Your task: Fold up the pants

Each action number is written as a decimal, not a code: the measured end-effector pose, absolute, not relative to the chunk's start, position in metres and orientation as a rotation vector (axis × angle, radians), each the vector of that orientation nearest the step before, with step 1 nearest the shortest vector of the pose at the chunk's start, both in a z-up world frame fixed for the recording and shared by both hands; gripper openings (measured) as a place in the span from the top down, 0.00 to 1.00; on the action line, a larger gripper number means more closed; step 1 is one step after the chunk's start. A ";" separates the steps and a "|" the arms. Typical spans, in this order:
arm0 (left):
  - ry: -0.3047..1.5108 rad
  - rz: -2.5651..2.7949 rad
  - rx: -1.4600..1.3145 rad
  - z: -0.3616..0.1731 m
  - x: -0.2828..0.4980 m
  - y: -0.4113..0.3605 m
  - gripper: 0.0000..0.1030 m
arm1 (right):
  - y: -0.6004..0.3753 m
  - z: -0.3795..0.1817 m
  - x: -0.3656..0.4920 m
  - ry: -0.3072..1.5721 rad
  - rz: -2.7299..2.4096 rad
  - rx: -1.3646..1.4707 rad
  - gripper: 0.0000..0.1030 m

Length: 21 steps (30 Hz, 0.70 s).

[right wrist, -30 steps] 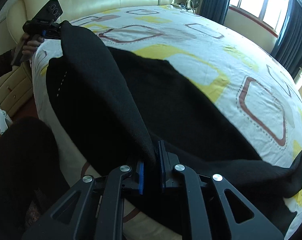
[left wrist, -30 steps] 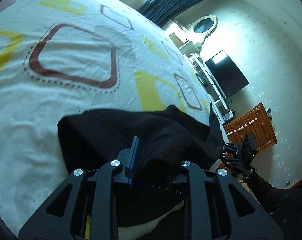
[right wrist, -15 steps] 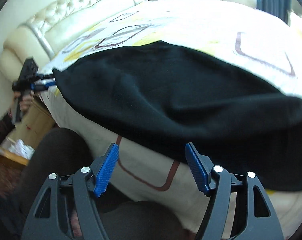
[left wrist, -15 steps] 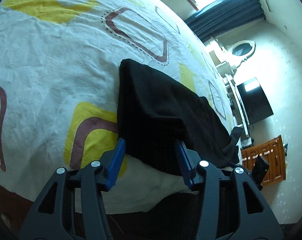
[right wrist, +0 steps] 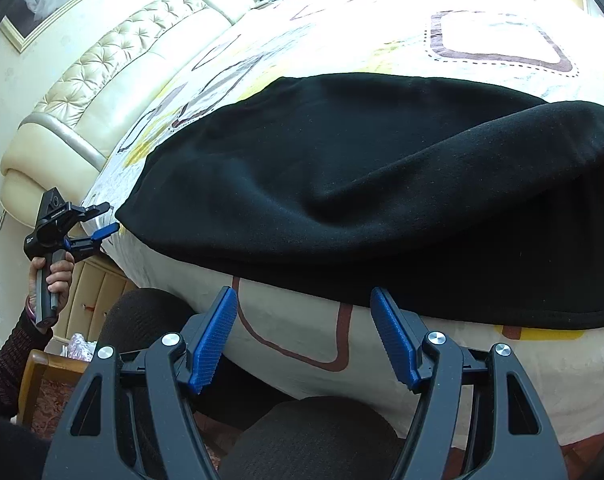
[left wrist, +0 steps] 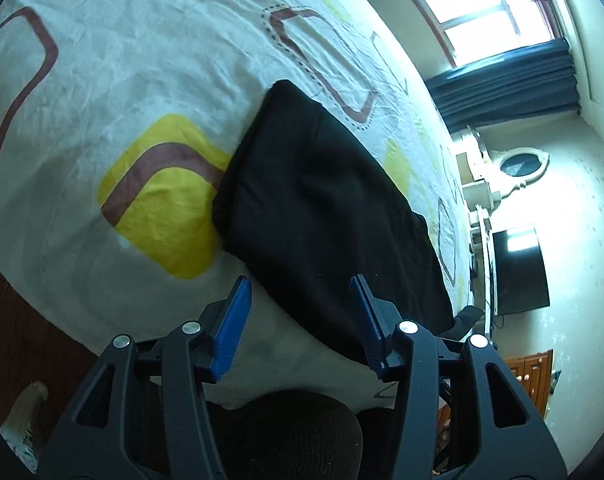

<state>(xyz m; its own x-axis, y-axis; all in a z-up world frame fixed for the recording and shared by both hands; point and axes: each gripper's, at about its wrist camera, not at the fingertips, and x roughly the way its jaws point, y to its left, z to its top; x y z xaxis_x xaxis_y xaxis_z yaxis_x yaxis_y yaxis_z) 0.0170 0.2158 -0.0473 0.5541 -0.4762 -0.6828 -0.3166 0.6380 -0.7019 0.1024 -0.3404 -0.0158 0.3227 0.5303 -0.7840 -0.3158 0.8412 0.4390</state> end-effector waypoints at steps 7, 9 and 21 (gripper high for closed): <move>0.993 -0.016 -0.874 -0.043 0.032 0.223 0.71 | -0.361 -0.022 0.107 1.111 0.564 0.379 0.34; 1.004 0.006 -0.865 -0.043 0.035 0.223 0.83 | -0.377 -0.024 0.110 1.103 0.544 0.507 0.34; 0.996 0.046 -0.839 -0.037 0.053 0.220 0.88 | -0.446 -0.055 0.119 1.036 0.374 1.047 0.58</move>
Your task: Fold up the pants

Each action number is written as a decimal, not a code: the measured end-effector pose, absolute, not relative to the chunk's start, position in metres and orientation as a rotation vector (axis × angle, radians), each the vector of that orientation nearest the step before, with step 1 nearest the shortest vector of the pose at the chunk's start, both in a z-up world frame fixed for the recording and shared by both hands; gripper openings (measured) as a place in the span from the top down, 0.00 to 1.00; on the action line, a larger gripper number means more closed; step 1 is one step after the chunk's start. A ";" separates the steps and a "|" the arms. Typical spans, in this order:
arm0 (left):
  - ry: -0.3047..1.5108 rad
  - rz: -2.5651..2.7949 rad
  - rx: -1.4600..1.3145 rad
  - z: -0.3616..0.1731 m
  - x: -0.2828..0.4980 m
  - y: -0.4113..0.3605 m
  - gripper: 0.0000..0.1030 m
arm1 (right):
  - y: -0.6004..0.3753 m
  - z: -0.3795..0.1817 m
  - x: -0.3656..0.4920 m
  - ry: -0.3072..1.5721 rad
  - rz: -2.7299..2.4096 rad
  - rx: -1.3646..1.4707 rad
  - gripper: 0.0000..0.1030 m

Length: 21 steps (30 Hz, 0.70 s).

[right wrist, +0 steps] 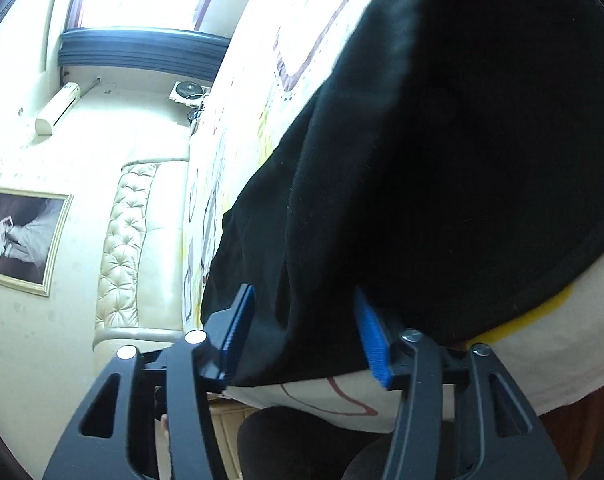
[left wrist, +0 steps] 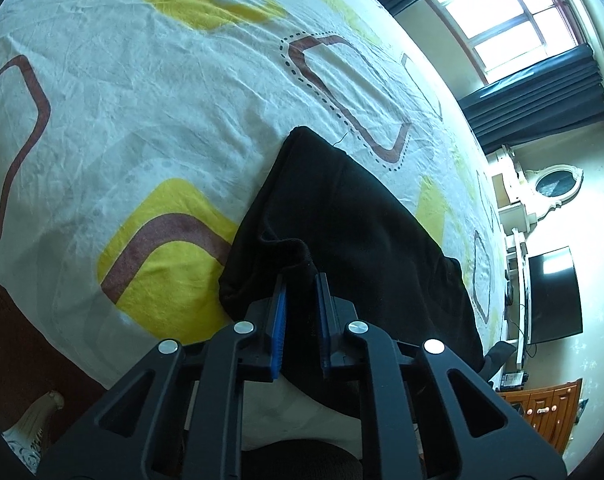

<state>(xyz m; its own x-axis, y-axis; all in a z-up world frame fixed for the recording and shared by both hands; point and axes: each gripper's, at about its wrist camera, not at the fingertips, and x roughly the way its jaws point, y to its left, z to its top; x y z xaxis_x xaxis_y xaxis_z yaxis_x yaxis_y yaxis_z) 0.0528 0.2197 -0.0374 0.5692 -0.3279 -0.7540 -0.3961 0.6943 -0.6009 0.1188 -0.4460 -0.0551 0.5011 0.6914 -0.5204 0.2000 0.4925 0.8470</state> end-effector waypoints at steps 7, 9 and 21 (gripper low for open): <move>0.989 0.086 -0.855 -0.038 0.049 0.229 0.88 | -0.432 -0.046 0.103 1.042 0.286 0.991 0.92; 1.003 0.108 -0.887 -0.049 0.046 0.239 0.88 | -0.430 -0.058 0.091 1.097 0.276 1.015 0.92; 0.871 0.140 -0.765 -0.013 0.018 0.254 0.59 | -0.598 -0.024 0.028 0.745 -0.074 1.149 0.51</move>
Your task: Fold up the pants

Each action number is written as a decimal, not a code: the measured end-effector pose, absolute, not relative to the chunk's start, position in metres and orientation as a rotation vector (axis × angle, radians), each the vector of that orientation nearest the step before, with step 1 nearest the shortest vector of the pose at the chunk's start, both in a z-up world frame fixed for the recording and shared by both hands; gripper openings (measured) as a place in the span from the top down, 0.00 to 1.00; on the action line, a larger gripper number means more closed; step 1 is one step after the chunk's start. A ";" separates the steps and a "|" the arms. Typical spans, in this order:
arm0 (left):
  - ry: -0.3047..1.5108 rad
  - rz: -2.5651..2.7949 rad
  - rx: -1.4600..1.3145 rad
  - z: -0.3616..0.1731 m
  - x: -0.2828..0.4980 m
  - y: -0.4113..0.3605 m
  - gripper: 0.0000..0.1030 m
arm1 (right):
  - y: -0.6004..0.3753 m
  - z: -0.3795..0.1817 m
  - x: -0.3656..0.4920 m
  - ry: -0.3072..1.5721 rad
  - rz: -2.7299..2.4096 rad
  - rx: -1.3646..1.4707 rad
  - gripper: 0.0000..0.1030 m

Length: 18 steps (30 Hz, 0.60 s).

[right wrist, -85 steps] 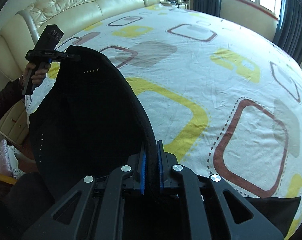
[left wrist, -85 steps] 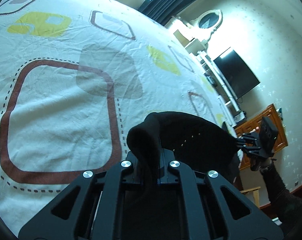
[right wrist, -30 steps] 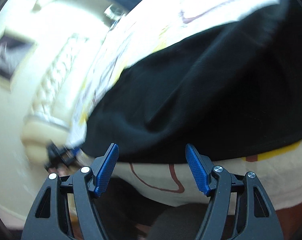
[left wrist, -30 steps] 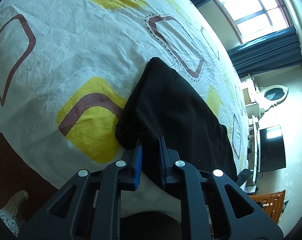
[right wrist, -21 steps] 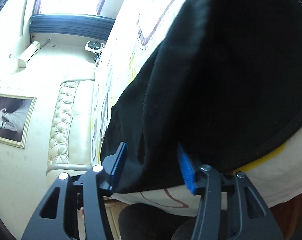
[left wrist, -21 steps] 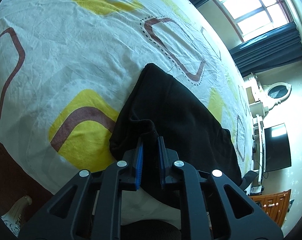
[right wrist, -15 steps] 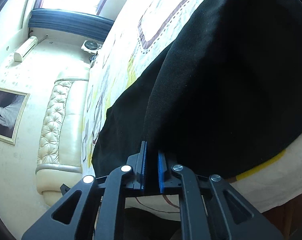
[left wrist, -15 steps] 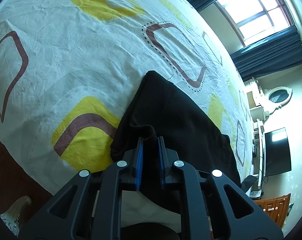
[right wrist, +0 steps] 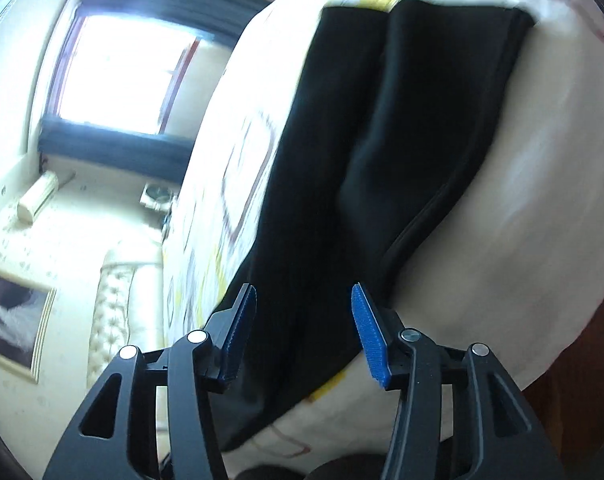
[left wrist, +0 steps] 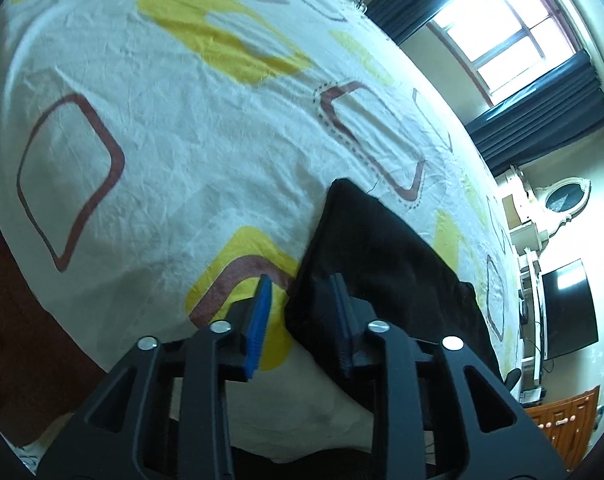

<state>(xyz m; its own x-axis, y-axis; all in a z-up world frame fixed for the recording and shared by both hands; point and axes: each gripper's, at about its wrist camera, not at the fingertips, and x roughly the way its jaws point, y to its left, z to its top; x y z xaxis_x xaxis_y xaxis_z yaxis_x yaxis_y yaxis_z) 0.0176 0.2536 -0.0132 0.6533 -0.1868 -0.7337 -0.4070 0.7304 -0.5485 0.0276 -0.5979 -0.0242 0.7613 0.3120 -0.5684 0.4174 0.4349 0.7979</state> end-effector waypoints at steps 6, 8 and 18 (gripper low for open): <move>0.720 0.082 -0.662 0.035 0.034 0.210 0.12 | -0.705 -0.034 0.002 0.615 -0.339 1.198 0.51; 0.725 0.055 -0.651 0.038 0.048 0.189 0.11 | -0.713 -0.041 0.010 0.648 -0.341 1.196 0.51; 0.847 0.003 -0.705 -0.007 0.085 0.123 0.11 | -0.733 -0.042 0.021 0.641 -0.329 1.135 0.88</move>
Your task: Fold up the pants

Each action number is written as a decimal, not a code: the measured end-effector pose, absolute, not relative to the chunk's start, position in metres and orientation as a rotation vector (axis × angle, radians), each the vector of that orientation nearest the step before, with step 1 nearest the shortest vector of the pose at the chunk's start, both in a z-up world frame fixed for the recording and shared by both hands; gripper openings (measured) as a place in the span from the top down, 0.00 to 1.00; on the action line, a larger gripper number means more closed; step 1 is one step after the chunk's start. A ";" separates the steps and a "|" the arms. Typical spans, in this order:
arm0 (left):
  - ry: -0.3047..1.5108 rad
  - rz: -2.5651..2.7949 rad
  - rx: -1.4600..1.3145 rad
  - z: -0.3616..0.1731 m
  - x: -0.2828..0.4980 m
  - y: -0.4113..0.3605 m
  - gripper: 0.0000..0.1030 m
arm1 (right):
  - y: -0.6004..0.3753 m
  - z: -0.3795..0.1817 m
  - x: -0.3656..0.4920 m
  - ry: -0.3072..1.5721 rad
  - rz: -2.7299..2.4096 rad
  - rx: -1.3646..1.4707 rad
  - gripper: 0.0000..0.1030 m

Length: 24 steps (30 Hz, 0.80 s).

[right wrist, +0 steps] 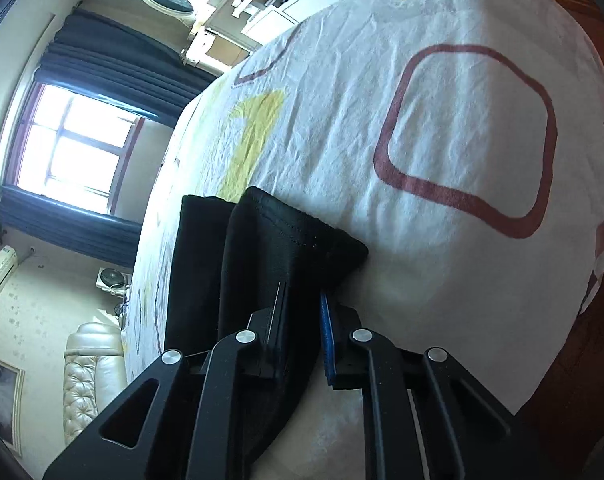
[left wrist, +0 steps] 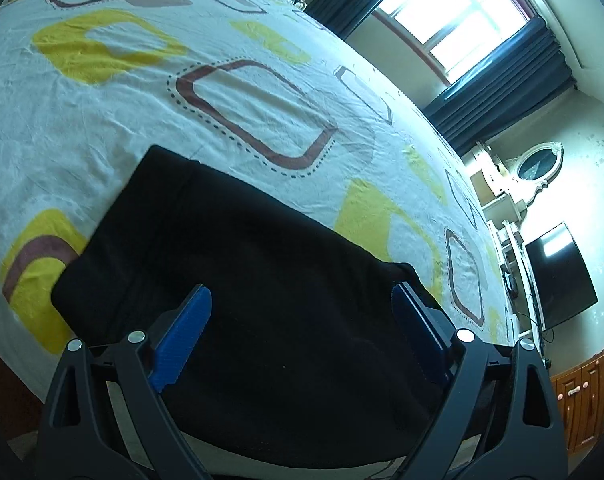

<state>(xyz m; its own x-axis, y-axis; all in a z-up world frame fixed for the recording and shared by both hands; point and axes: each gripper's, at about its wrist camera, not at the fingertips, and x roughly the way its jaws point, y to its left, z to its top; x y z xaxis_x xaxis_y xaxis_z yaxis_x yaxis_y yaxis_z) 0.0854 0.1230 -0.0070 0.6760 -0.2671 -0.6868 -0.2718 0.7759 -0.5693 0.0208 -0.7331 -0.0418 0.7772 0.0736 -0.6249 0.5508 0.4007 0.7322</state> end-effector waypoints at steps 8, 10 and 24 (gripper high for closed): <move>0.891 -0.014 -0.658 -0.023 0.090 0.111 0.11 | -0.769 -0.075 -0.016 0.563 -0.299 1.325 0.84; 0.895 -0.019 -0.674 -0.027 0.088 0.113 0.11 | -0.777 -0.071 -0.034 0.497 -0.384 1.348 0.76; 0.904 -0.024 -0.643 -0.034 0.091 0.109 0.07 | -0.720 -0.023 0.114 0.593 -0.112 1.181 0.43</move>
